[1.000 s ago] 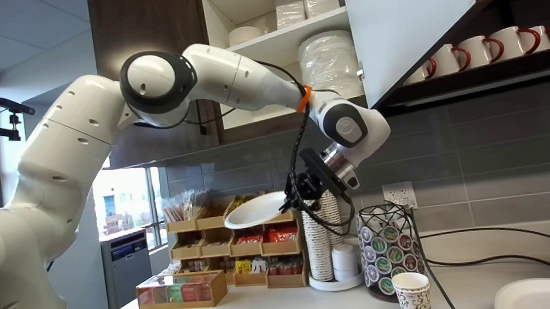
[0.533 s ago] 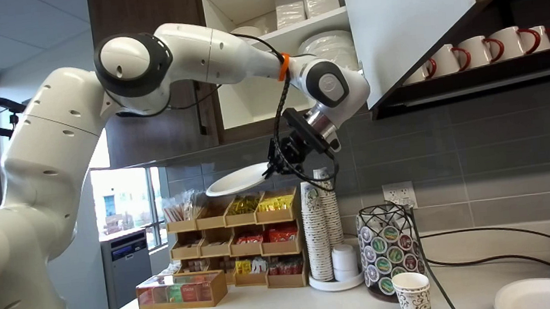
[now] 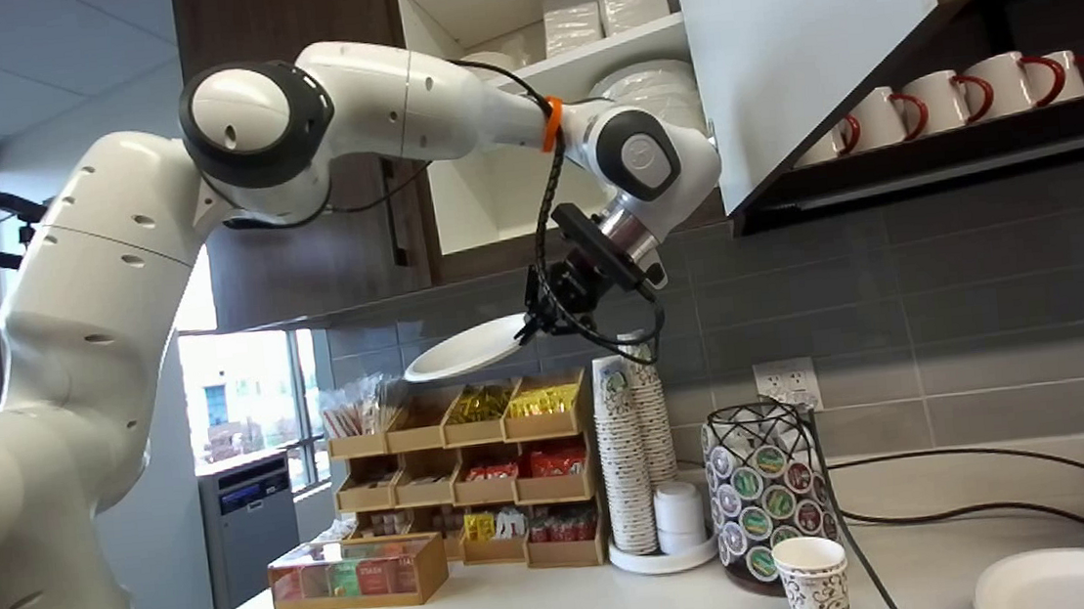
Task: Remove the two coffee cups from the upper cabinet and put them on the counter then place the white plate on the bottom shelf of the upper cabinet
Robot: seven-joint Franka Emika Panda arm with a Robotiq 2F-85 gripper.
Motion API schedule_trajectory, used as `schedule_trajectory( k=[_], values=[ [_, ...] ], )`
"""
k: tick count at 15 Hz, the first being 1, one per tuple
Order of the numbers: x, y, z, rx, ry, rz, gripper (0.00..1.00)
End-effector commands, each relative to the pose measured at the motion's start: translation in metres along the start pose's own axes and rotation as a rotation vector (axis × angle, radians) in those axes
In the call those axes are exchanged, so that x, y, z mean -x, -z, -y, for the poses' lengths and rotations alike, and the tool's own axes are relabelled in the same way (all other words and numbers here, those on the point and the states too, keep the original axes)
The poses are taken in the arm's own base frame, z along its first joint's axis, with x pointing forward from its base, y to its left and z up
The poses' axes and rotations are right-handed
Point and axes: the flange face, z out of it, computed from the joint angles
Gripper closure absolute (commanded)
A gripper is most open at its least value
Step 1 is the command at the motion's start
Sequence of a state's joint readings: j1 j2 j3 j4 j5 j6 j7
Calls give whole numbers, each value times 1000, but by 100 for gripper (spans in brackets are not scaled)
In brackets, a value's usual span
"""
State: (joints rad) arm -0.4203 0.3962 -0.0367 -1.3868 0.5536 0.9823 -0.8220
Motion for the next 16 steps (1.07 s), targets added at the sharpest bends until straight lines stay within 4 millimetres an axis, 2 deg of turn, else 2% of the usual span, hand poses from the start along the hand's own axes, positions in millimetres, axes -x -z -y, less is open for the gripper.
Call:
schedule_trajectory(
  k=[1, 8, 9, 10, 11, 13, 16],
  values=[
    [5, 18, 39, 38, 17, -9, 99],
    [9, 51, 122, 43, 16, -15, 99],
    [3, 39, 127, 39, 17, -27, 99],
    [-1, 41, 136, 35, 23, -31, 99],
    [5, 45, 124, 59, 34, -25, 99],
    [2, 43, 129, 61, 37, -21, 96],
    [4, 44, 125, 59, 31, -24, 96]
  ],
)
